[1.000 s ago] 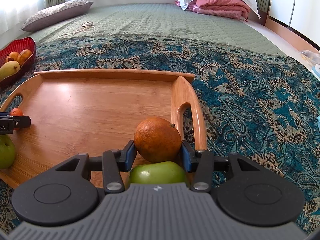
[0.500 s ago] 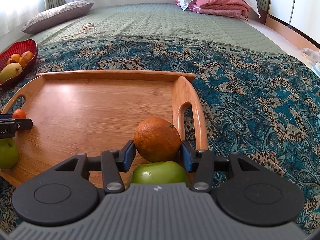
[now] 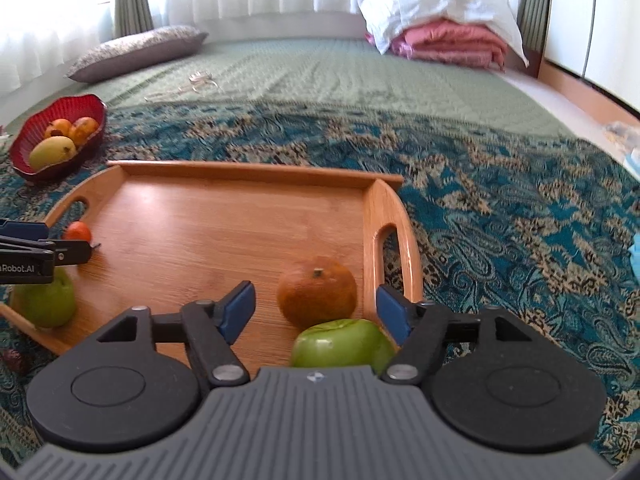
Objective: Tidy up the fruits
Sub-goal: 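Open the right tool to drop the orange while the left tool releases the mandarin on the tray, then withdraw both tools from the tray toward the loose fruit beside it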
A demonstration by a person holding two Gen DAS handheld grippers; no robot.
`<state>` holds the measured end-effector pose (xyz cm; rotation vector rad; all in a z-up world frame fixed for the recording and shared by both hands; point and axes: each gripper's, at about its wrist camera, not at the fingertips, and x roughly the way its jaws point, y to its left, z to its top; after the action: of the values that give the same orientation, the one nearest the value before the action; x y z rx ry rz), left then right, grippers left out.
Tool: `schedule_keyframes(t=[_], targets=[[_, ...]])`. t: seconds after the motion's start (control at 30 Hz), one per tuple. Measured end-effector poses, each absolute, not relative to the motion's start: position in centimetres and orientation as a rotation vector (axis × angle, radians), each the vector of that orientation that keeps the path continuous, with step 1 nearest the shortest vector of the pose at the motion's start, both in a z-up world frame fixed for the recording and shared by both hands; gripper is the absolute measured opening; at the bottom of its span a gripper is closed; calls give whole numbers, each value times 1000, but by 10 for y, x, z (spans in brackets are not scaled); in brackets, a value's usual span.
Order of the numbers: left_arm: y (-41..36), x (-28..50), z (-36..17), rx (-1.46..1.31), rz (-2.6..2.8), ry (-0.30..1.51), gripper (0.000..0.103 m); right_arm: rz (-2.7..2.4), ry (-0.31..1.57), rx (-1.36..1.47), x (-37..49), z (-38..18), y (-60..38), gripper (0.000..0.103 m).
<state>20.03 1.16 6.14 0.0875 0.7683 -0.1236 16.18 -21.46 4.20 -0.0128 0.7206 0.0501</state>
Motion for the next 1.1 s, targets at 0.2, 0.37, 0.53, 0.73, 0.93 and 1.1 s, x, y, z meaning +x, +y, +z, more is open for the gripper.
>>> schedule_keyframes(t=[0.2,0.37,0.53,0.73,0.93,1.1], targets=[[16,171,72,72,-138,708,79,65,651,-11,139,51,-206,86],[22,146,77,51,-150,667,84,81,605,-30,120,55,-196,88],[30,124,76,26,-142,641,87,96,574,-59,101,53,-186,89],[39,98,66,12,-130,626,90,112,546,-77,77,45,-174,89],[46,74,57,5,-125,589,95,123,515,-90,55,38,-164,89],[51,55,48,-4,-124,560,96,128,480,-101,37,30,-157,90]])
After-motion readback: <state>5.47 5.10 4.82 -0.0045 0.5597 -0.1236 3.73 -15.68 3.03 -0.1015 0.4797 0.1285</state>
